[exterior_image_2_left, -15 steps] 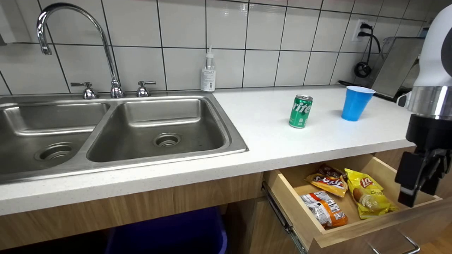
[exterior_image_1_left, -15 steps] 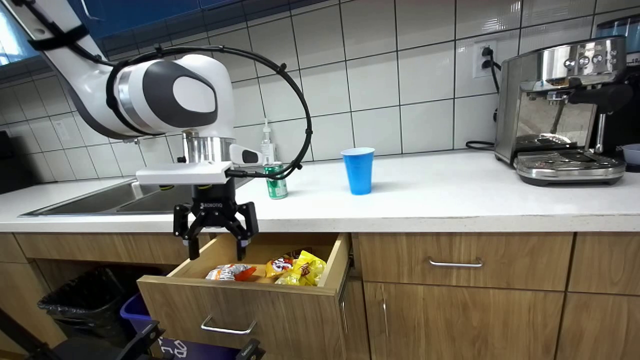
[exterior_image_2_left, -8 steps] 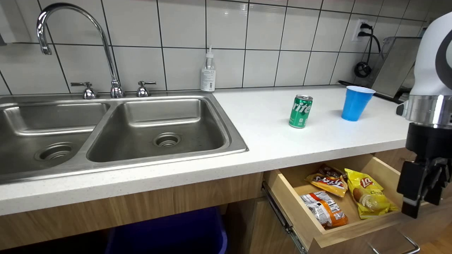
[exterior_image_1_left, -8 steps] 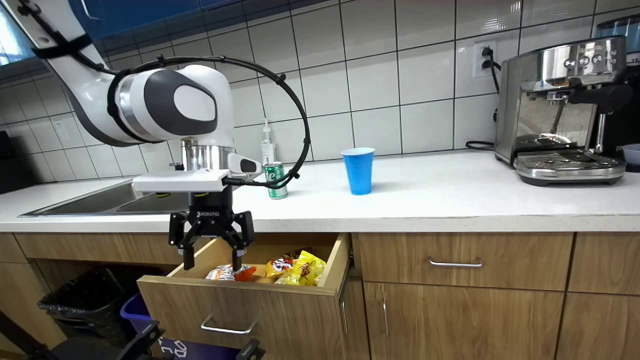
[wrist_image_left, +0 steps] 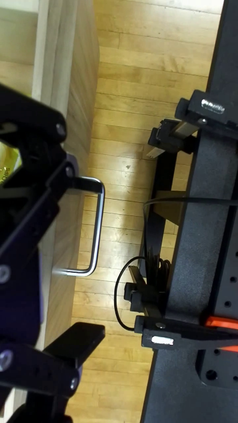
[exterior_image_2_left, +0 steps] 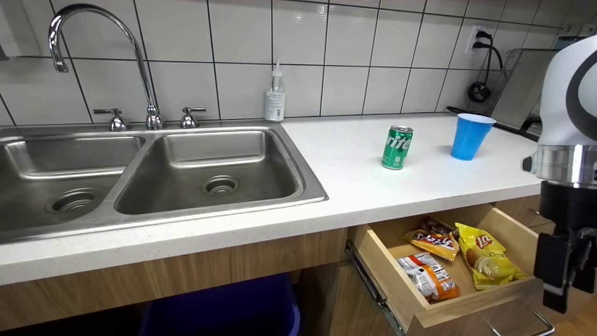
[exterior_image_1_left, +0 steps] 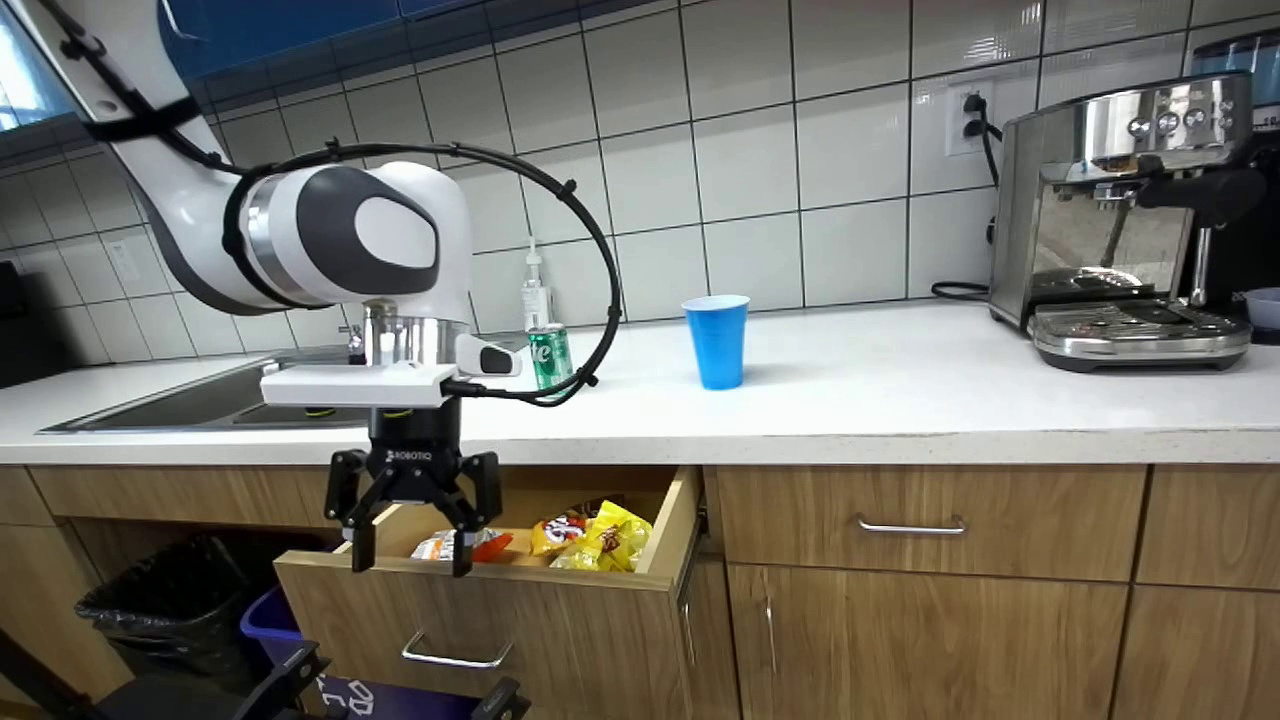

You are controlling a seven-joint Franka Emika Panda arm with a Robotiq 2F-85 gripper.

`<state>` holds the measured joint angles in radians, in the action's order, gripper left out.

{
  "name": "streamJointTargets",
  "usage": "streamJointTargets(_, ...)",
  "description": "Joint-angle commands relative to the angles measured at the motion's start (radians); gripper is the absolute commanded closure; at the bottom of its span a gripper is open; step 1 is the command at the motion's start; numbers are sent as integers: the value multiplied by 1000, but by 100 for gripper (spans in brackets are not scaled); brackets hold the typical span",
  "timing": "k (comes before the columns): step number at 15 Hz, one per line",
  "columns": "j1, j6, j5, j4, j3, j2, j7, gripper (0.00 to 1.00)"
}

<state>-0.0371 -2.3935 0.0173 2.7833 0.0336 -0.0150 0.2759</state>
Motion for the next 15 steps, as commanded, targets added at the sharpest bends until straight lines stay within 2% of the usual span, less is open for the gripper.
streamJointTargets(1, 9, 7, -31, -1, -17, 29, -28, 0)
streamJointTargets(9, 9, -49, -101, -2, -18, 117, -34, 0)
streamJointTargets(15, 3, -134, -179, -3, -13, 181, -87, 0)
